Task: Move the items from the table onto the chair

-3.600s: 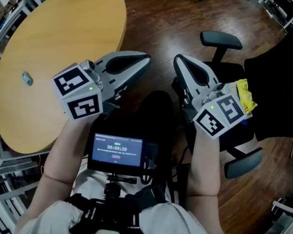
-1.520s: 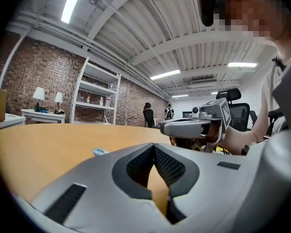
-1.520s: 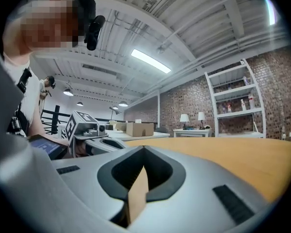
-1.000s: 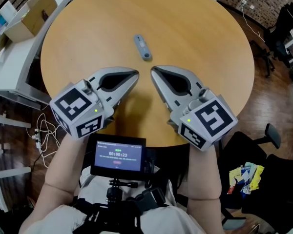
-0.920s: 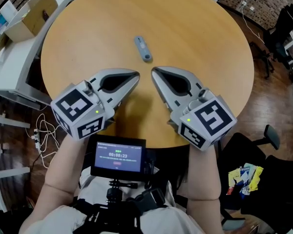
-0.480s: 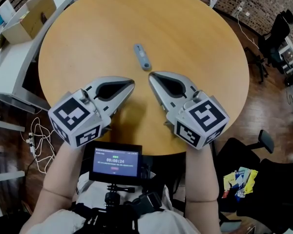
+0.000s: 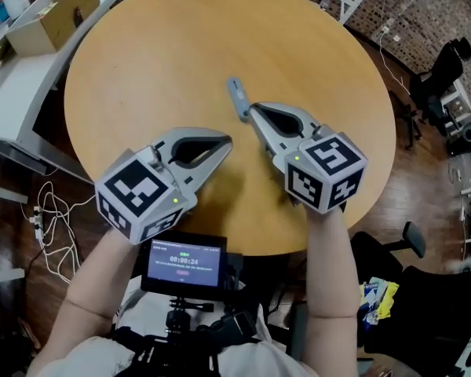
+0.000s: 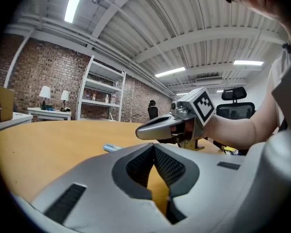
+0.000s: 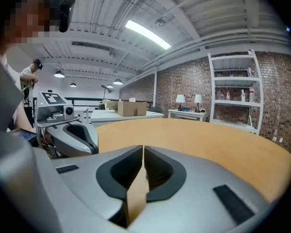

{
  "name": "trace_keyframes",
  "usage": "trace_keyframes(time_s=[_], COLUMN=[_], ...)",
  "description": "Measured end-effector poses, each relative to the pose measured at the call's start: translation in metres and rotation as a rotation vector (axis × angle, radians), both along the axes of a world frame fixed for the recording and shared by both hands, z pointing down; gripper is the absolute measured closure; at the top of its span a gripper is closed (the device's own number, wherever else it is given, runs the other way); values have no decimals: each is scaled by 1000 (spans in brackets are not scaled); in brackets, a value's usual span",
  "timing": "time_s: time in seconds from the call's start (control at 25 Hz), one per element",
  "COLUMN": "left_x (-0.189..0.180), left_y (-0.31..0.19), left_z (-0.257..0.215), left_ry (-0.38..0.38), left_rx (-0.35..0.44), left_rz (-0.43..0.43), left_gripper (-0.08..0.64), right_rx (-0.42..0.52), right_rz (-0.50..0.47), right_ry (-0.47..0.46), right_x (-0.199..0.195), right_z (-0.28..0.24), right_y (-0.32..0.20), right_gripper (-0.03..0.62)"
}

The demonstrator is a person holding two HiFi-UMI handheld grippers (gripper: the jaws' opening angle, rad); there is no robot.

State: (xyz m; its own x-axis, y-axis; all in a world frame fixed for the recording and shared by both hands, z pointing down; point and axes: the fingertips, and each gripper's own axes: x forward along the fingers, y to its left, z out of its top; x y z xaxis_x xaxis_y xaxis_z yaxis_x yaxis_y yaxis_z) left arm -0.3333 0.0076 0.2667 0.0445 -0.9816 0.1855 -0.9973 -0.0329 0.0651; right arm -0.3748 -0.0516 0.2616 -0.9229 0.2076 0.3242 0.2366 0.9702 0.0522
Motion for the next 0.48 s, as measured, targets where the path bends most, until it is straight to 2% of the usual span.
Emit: trace_keyframes(time_s=[0.2,0.48], left_x=[0,-17], left_y=[1,2], left_z=[0,3], left_ry=[-3,-32], left_rx=[5,29], left_rz=[45,25], left_gripper=[554,554], right_rx=[20,45], right_rz=[-9,11], right_ry=[80,172], right_x=[-16,-27], right_z=[13,26], right_y=[-2,-9], right_gripper=[522,407])
